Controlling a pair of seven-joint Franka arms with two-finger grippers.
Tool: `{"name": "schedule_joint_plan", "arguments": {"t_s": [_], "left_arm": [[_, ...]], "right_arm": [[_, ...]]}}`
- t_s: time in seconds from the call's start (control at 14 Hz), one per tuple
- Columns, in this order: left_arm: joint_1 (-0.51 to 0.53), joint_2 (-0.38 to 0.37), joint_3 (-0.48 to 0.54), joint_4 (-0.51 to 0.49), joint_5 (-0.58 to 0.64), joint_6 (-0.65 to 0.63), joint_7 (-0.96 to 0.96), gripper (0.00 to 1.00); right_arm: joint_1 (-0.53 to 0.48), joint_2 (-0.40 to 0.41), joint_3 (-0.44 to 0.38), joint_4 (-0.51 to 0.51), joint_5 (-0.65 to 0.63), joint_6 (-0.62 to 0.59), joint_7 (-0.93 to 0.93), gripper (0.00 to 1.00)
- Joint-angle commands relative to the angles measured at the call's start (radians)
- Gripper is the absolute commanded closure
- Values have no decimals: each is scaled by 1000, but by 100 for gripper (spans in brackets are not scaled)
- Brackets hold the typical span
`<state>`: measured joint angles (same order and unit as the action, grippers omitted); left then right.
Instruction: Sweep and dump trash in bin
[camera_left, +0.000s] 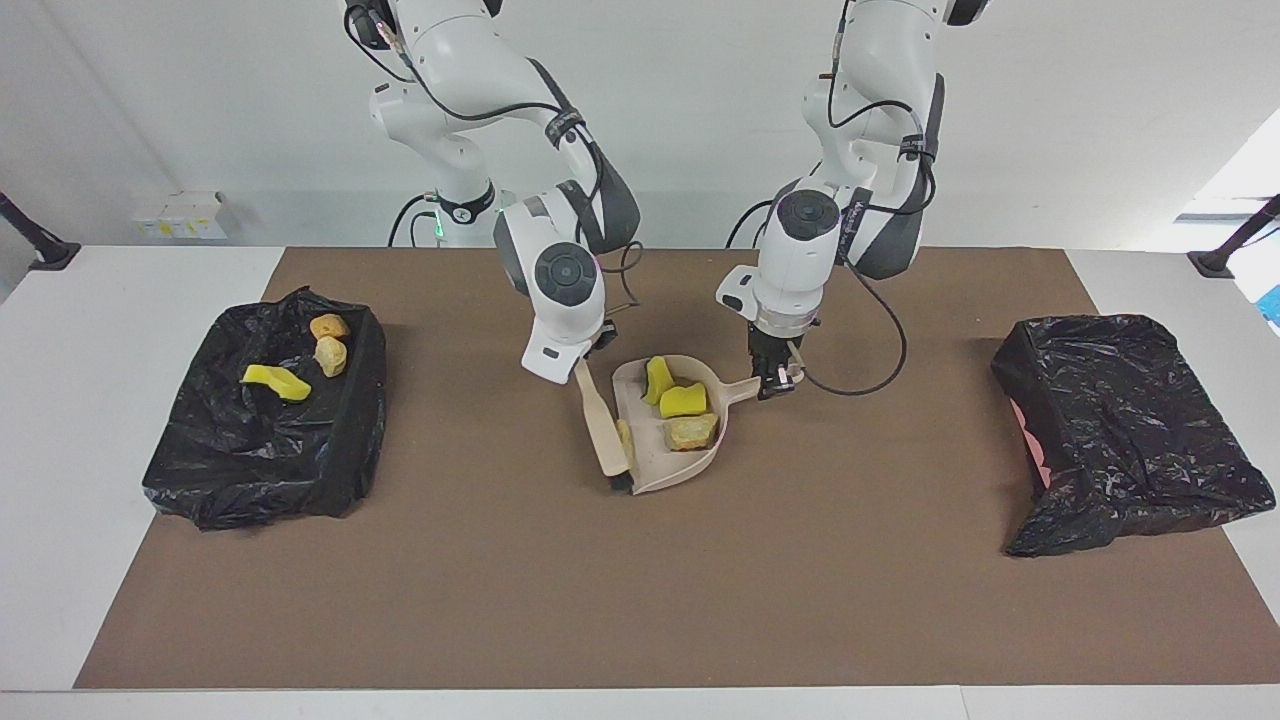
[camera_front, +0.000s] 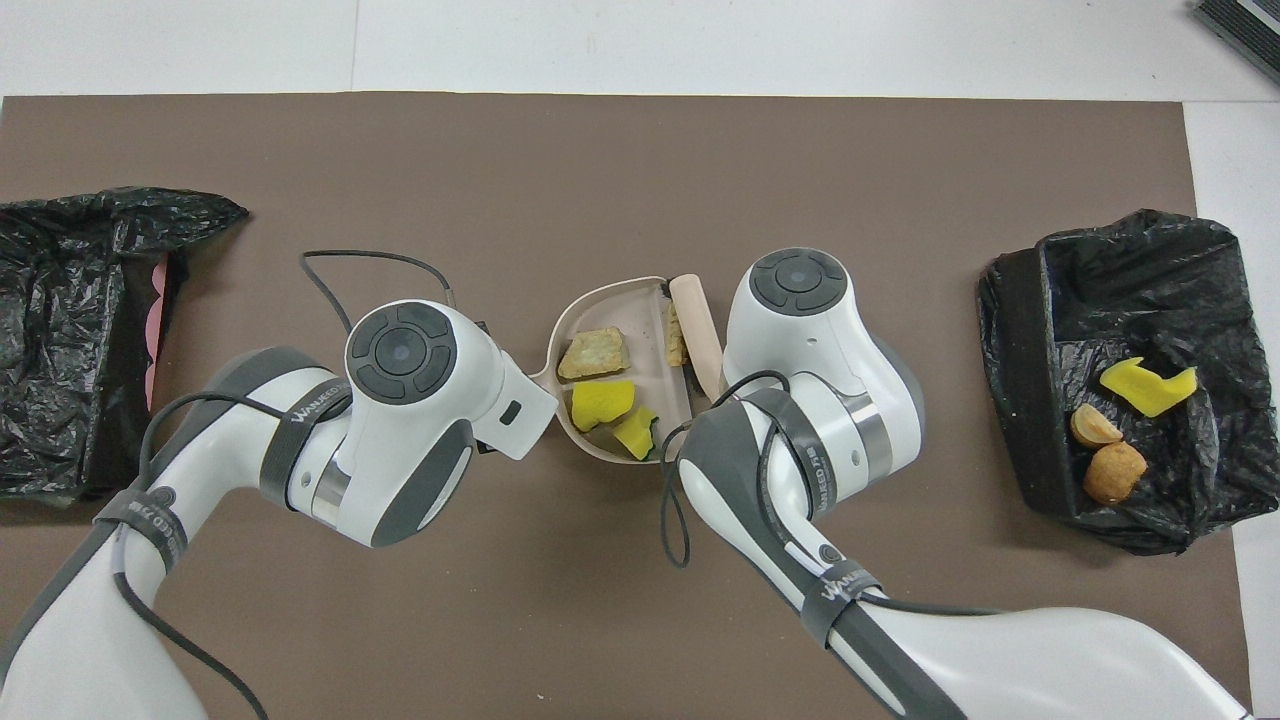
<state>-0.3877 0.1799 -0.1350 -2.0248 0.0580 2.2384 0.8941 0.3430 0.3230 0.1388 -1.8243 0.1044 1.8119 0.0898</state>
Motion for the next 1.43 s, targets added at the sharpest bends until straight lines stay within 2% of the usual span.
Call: {"name": "schedule_joint_plan", "arguments": {"t_s": [0.0,0.29,0.57,0.78,0.93,1.35], "left_arm": [[4,-20,-1,-26,19,32,-7,100],[3,-20,-1,-28,19,30,-7,100],[3,-22,-1,-28,19,29,-7,100],[3,-22,-1,-28,19,29,-7,100],[4,-22,-1,-28,19,30,-3,100],[79,-7,-5,-23,-21,65,133,100]], "right_arm": [[-12,-22,4,-12,55,-32,-58,100],[-12,-61,5,19,92,-97,-23,100],[39,-122,5,20,107,-138,85,100],[21,-160,-7,20,91,-160,91,100],[-5,-176,-5,11,87,-193,166,100],[8,-303,-1,-205,84,-124,349,100]]}}
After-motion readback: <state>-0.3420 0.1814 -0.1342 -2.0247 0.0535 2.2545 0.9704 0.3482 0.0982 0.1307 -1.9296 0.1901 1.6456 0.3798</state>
